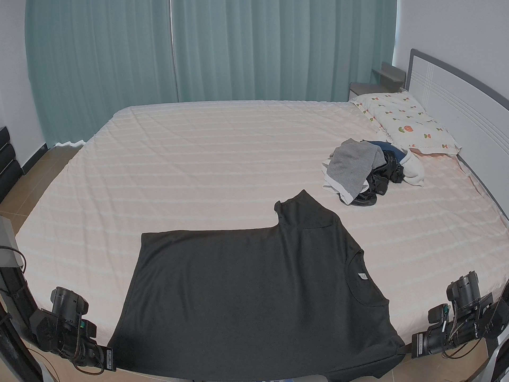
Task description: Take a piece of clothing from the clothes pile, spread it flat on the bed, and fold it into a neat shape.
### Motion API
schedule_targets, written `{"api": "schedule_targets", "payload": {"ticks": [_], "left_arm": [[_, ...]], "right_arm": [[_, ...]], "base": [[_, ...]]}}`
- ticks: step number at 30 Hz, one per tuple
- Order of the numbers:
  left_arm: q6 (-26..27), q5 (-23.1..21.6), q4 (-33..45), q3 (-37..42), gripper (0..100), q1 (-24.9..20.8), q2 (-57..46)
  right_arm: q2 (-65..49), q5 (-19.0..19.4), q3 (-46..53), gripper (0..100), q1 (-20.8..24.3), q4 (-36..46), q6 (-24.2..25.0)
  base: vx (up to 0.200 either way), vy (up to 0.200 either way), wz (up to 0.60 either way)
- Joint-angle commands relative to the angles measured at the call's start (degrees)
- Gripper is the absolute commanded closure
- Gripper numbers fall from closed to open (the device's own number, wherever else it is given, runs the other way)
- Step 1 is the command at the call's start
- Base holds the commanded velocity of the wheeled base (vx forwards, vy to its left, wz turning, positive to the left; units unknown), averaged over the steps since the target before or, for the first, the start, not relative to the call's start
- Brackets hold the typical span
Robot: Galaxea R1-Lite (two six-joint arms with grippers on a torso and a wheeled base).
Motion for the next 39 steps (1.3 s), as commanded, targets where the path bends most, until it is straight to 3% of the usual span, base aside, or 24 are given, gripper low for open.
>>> {"api": "schedule_targets", "payload": {"ticks": [1, 4, 9, 13, 18, 30, 39], "left_arm": [[-0.59, -0.13, 0.3, -1.6, 100, 0.13, -2.46], [-2.08, -0.74, 0.3, -4.33, 100, 0.66, -2.46], [-12.98, -1.27, 0.3, -10.39, 100, 0.13, -2.54], [-16.41, -1.27, 0.3, -13.03, 100, 0.13, -2.72], [-22.29, -1.36, 0.39, -16.54, 100, 0.04, -4.48], [-25.55, -1.36, 0.3, -17.33, 100, -0.31, -5.01], [-29.77, -1.36, 0.3, -22.34, 100, -1.19, 2.47]], "right_arm": [[-2.08, 0.15, 0.11, 100, -0.08, -0.63, 0.03], [-1.64, 0.59, -1.3, 100, -0.17, -2.03, 0.73], [-0.85, 0.59, -4.64, 100, -0.17, -2.91, 1.08], [-0.94, 0.59, -6.92, 100, -0.17, -2.91, 1.52], [-1.82, 0.06, -12.46, 100, -0.26, -2.73, 5.21], [-0.94, -0.03, -14.22, 100, -0.26, -2.38, 5.21], [5.56, -0.12, -17.56, 100, -0.7, -2.91, 5.21]], "base": [[0.0, 0.0, 0.0], [0.0, 0.0, 0.0], [0.0, 0.0, 0.0], [0.0, 0.0, 0.0], [0.0, 0.0, 0.0], [0.0, 0.0, 0.0], [0.0, 0.0, 0.0]]}}
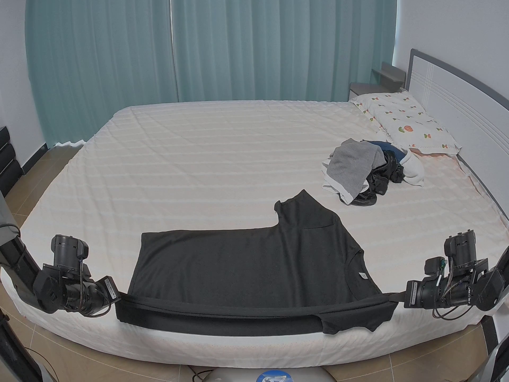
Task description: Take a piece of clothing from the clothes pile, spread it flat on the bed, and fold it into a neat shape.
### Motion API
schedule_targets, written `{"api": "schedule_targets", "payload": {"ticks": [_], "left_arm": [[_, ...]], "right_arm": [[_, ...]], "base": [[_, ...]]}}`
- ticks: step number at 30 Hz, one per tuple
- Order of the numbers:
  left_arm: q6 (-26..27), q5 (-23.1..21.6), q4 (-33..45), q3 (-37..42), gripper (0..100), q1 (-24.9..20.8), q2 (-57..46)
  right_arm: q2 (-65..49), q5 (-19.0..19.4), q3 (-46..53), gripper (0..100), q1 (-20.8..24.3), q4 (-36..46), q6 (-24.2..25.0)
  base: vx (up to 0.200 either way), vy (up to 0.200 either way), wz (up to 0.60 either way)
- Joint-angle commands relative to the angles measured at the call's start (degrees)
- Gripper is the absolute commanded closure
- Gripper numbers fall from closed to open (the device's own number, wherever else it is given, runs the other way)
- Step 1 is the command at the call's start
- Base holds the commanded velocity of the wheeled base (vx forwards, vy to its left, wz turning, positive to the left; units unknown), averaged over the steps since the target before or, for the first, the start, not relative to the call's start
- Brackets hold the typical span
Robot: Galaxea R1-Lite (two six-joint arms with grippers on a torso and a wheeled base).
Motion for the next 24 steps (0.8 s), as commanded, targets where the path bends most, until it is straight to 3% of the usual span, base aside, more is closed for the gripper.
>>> {"api": "schedule_targets", "payload": {"ticks": [1, 24], "left_arm": [[-2.1, 0.09, -0.01, -3.14, 100, -0.43, 5.31], [-10.18, 0.01, -0.09, -13.16, 100, -0.96, 15.24]], "right_arm": [[5.31, 0.02, -2.74, 100, -0.04, -0.18, -0.02], [17.7, -2.27, -15.04, 100, -1.36, -0.18, 1.74]], "base": [[0.0, 0.0, 0.0], [0.0, 0.0, 0.0]]}}
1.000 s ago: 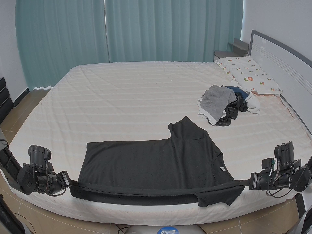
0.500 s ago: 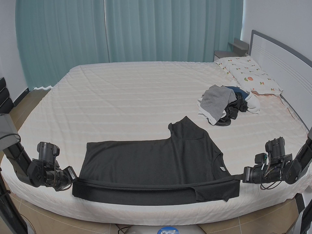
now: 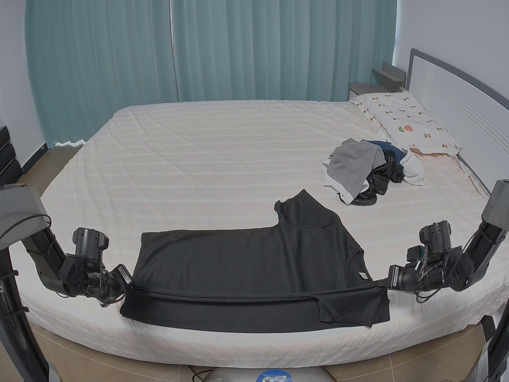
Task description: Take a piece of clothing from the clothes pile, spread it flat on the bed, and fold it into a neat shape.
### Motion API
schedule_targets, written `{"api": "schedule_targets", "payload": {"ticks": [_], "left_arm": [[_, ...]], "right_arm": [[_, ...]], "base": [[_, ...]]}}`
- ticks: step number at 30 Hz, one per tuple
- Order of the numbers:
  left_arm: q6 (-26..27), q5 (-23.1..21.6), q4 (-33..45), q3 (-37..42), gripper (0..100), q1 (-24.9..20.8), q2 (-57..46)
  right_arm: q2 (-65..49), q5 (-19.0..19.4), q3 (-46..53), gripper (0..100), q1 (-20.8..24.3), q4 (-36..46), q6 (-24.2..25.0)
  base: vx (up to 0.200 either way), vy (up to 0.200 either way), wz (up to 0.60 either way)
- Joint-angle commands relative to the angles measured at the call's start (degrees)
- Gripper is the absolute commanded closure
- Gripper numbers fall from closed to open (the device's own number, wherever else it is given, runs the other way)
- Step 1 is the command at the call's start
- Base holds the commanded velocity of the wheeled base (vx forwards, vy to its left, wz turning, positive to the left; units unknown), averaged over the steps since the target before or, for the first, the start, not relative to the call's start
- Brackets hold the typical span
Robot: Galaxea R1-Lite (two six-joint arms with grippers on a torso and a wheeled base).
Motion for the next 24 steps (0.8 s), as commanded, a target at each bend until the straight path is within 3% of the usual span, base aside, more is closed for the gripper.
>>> {"api": "schedule_targets", "payload": {"ticks": [1, 14, 15, 19, 20, 24], "left_arm": [[-1.01, 0.01, -0.03, -1.82, 100, -0.02, 2.99], [-4.09, 0.01, -0.21, -3.58, 100, -0.02, 3.78], [-4.18, -0.08, -0.3, -3.58, 0, -0.02, 3.87], [-4.26, -0.08, -0.21, -3.93, 0, -0.02, 3.96], [-4.35, -0.08, -0.21, -4.02, 0, -0.02, 3.96], [-6.9, 0.01, -0.38, -4.46, 0, 0.07, 3.96]], "right_arm": [[2.98, 0.01, -2.11, 100, -0.06, -0.13, 1.42], [7.37, 0.1, -6.16, 100, 0.46, -0.31, 3.62], [7.72, 0.01, -6.51, 100, 0.46, -0.31, 3.88], [8.78, 0.01, -7.3, 100, 0.64, -0.4, 4.32], [8.95, 0.01, -7.47, 0, 0.64, -0.4, 4.41], [9.92, 0.01, -7.47, 0, 0.82, -3.74, 4.76]], "base": [[0.0, 0.0, 0.0], [0.0, 0.0, 0.0], [0.0, 0.0, 0.0], [0.0, 0.0, 0.0], [0.0, 0.0, 0.0], [0.0, 0.0, 0.0]]}}
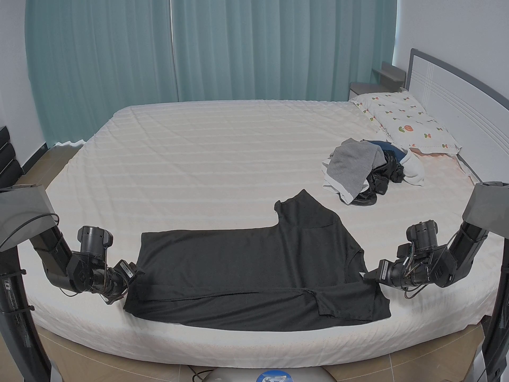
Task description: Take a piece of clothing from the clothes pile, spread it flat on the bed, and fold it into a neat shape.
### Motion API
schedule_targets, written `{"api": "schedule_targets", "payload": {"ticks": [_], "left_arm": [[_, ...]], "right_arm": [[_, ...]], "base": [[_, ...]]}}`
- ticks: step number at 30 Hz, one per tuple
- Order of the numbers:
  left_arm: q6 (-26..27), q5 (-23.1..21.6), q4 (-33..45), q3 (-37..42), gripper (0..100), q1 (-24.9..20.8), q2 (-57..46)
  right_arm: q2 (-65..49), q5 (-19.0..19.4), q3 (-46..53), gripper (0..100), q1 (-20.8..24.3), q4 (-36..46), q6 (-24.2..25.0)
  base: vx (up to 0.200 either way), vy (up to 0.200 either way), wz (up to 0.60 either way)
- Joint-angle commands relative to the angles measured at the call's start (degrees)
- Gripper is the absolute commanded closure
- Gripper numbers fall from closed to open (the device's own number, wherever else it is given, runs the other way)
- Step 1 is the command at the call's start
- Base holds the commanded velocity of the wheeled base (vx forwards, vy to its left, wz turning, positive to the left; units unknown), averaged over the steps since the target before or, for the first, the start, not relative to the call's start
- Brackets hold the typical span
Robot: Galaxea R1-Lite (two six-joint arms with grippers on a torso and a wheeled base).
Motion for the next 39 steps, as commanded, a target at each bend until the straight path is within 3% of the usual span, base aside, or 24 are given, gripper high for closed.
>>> {"api": "schedule_targets", "payload": {"ticks": [1, 8, 18, 27, 31, 39], "left_arm": [[-1.25, 0.01, -0.12, -0.36, 0, 0.07, -0.03], [-1.34, -0.96, -0.12, 0.6, 0, 0.15, -1.97], [-2.48, -5.8, 7.62, -1.07, 0, -1.43, -10.32], [-1.51, -4.04, 8.94, -0.54, 0, -8.72, -6.1], [-0.9, -0.26, 8.59, -1.33, 0, -9.34, -3.64], [-0.81, 0.53, 8.5, -2.03, 0, -10.22, -2.49]], "right_arm": [[1.55, 0.04, 0.14, 0, 0.16, -2.82, 0.45], [-0.47, -0.14, 1.54, 0, -0.19, -5.63, 5.64], [-6.89, -0.05, 6.2, 0, -0.55, -5.72, 6.43], [-4.78, 0.39, 7.7, 0, -0.02, -5.98, 14.43], [-3.46, 0.39, 7.87, 0, -0.11, -7.74, 15.39], [0.5, 0.48, 9.1, 0, -0.02, -14.07, 19.79]], "base": [[0.0, 0.0, 0.0], [0.0, 0.0, 0.0], [0.0, 0.0, 0.0], [0.0, 0.0, 0.0], [0.0, 0.0, 0.0], [0.0, 0.0, 0.0]]}}
